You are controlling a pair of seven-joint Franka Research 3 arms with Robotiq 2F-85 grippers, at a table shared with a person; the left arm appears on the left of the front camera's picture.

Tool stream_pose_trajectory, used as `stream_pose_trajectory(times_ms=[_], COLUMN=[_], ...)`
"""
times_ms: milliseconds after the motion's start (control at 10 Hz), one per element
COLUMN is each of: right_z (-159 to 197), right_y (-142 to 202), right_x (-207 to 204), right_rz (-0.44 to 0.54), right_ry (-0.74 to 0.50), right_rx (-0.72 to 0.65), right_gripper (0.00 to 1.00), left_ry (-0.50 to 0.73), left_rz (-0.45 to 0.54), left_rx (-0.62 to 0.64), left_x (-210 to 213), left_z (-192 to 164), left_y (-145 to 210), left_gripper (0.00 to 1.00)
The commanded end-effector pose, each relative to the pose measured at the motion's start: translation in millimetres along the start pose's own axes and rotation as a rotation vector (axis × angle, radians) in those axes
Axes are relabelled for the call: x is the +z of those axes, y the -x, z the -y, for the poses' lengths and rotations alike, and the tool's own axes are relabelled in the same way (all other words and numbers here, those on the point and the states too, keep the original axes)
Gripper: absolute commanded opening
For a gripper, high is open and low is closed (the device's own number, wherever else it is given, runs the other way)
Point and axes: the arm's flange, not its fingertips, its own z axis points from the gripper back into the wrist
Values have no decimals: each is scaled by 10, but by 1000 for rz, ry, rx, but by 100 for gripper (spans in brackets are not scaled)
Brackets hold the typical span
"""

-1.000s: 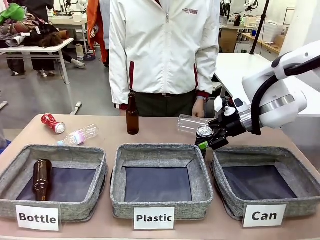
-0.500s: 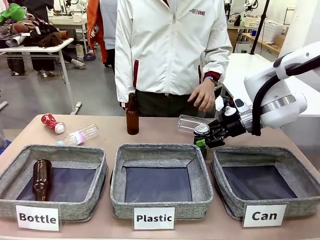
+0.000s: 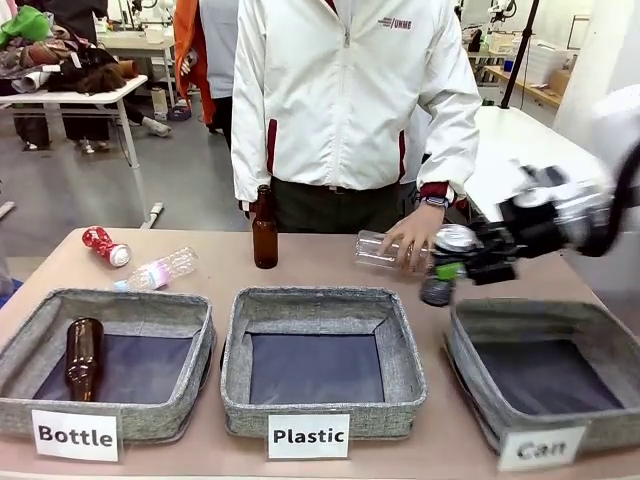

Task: Sort the can waste into the basket.
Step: Pick up the can waste from the table and place it in the right Fabric basket.

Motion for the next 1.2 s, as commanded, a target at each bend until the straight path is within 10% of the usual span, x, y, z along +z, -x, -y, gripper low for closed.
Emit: stream_pose_trajectory(times_ms=[0, 200, 800, 900, 1100], right_z=[-965, -1513, -1522, -1490, -1065], right_y=[-286, -180, -230, -147, -272], right_x=[745, 1007, 1226, 1243, 1130], right_rz=[-23, 157, 140, 131, -163], right_ry=[-43, -14, -62, -48, -23], right_rx=[-35, 35, 8, -21, -88], right_gripper=[0, 0, 0, 46, 46], left_ry=[18, 18, 18, 18, 18], left_rz=[17, 17, 17, 17, 17], left_rx=[7, 7, 7, 7, 7], left_x=[3, 3, 3, 3, 3], left_z=[23, 23, 23, 23, 23], left_y=[-16, -16, -16, -16, -16], left_gripper=[100, 100, 100, 100, 100])
